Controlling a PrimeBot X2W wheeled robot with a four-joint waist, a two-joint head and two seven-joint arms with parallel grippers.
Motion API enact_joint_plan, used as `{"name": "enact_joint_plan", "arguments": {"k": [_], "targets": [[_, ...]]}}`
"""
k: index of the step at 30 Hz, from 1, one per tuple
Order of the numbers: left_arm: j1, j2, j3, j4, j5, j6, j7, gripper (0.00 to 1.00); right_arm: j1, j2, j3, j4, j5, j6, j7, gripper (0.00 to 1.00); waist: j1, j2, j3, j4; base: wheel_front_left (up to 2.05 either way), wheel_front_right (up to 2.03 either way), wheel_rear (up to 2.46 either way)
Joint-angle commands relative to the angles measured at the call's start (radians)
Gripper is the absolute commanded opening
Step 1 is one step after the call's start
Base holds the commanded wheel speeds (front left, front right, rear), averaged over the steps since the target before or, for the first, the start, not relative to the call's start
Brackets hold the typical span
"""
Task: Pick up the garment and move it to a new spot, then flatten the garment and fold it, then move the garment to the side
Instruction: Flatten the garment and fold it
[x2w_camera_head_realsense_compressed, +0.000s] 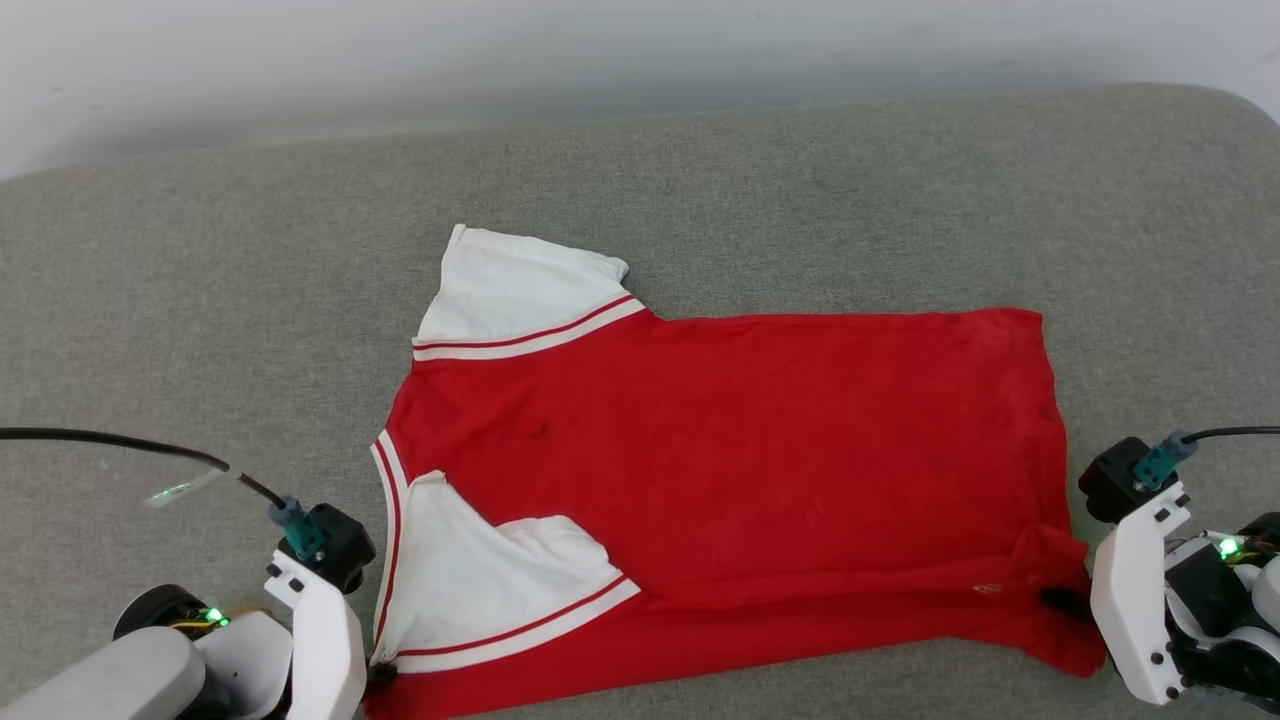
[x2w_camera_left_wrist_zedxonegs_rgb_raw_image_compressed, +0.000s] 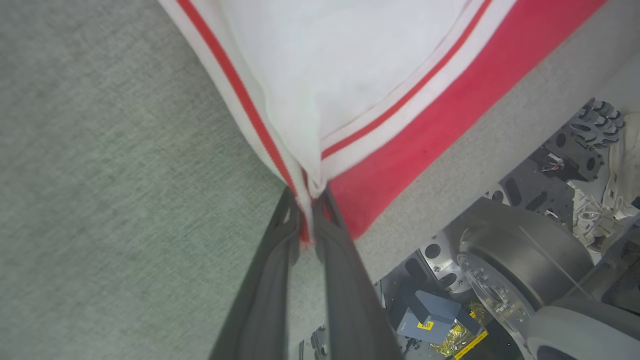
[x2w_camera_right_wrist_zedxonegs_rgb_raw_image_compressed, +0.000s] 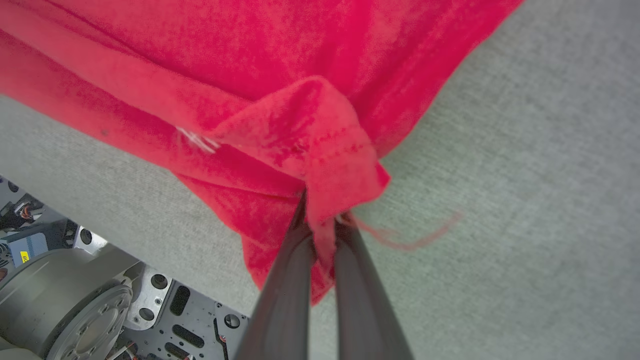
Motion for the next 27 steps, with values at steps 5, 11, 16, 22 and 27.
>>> {"name": "enact_joint_plan", "arguments": {"k": [5, 11, 16, 22, 27], "targets": [[-0.027, -0.004, 0.021, 0.019, 0.03, 0.008, -0.043, 1.0, 0.01, 0.03, -0.03, 0.024, -0.031, -0.001, -0.076, 1.0, 0.0, 0.0, -0.008, 0.004, 0.0, 0.0, 0.0], [-0.089, 0.007, 0.078, -0.007, 0.082, 0.021, -0.134, 1.0, 0.003, 0.018, -0.116, -0.017, -0.106, -0.001, -0.266, 1.0, 0.0, 0.0, -0.032, 0.005, 0.0, 0.0, 0.0], [-0.174, -0.01, 0.134, 0.008, 0.174, 0.049, -0.251, 1.0, 0.017, 0.059, -0.278, -0.03, -0.213, -0.001, -0.467, 1.0, 0.0, 0.0, -0.021, -0.012, 0.0, 0.0, 0.0], [-0.305, -0.053, 0.181, 0.063, 0.233, 0.064, -0.302, 1.0, 0.083, 0.166, -0.527, -0.069, -0.395, -0.001, -0.64, 1.0, 0.0, 0.0, 0.031, -0.045, 0.0, 0.0, 0.0], [-0.441, -0.084, 0.196, 0.126, 0.26, 0.044, -0.262, 1.0, 0.192, 0.29, -0.735, -0.179, -0.542, -0.001, -0.691, 1.0, 0.0, 0.0, 0.101, -0.073, 0.0, 0.0, 0.0]]}}
